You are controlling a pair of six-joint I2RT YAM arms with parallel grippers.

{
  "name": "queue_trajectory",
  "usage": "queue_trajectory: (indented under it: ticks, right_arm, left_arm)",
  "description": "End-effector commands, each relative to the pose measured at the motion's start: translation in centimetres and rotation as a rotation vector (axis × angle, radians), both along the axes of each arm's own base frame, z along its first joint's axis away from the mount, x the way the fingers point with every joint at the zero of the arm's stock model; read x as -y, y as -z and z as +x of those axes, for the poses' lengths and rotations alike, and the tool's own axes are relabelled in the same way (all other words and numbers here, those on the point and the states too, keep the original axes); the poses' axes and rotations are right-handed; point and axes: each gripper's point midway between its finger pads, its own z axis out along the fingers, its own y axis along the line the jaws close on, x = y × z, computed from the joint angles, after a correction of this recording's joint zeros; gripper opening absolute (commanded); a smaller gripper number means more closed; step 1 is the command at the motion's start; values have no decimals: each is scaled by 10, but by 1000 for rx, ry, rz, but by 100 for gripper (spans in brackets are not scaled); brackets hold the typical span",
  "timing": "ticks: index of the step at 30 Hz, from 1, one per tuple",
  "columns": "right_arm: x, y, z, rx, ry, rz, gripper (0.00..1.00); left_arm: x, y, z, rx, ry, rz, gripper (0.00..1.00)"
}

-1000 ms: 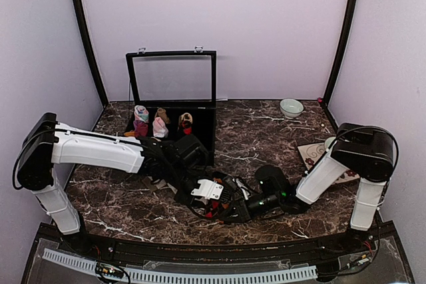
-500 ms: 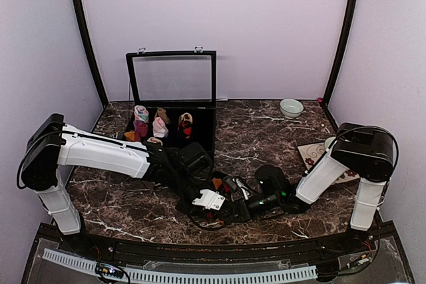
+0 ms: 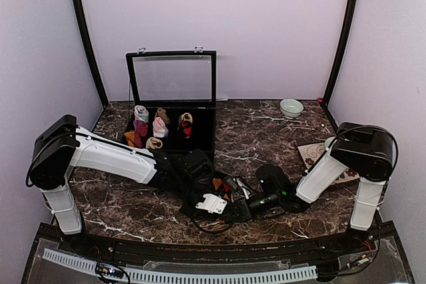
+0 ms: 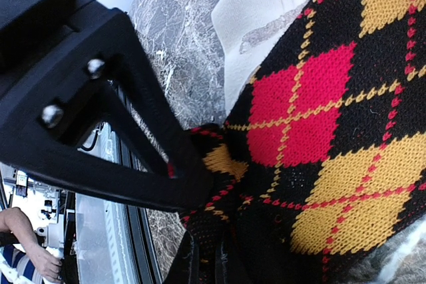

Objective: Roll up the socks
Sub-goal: Roll the sock at the center of the board.

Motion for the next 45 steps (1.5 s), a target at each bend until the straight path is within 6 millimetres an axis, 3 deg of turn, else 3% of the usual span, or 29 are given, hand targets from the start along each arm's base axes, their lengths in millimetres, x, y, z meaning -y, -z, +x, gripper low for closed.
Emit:
queue_trajectory:
  ticks: [1,6,11,18,25,32,36,45]
  right_arm:
    - [95,100,-36,-219,91,-496,0]
    - [98,96,-34,-223,103,-488,1]
    - [99,96,-34,-231,102,-487,1]
    - [95,95,-32,-237,100,-478,1]
    - [91,97,-31,-250,92,-479,1]
    - [92,101,-33,-261,85,-490,1]
    - [90,100,-31,-259,88,-487,1]
    - [91,100,-32,-264,92,-487,1]
  left_arm:
    - [-13,28,-5,-6,-2,65,25]
    - [-19,34,-11,-29,-9,70,26]
    - [-21,26,-5,28,-36,25,42]
    - [-15,8,6,124,-71,-78,41]
    - [-13,8,-7,113,-57,-70,38]
    - [2,-18,15,183,-134,-100,43]
    - [3,-21,4,109,-121,-94,48]
    - [-5,-14,-25,14,-63,-63,45]
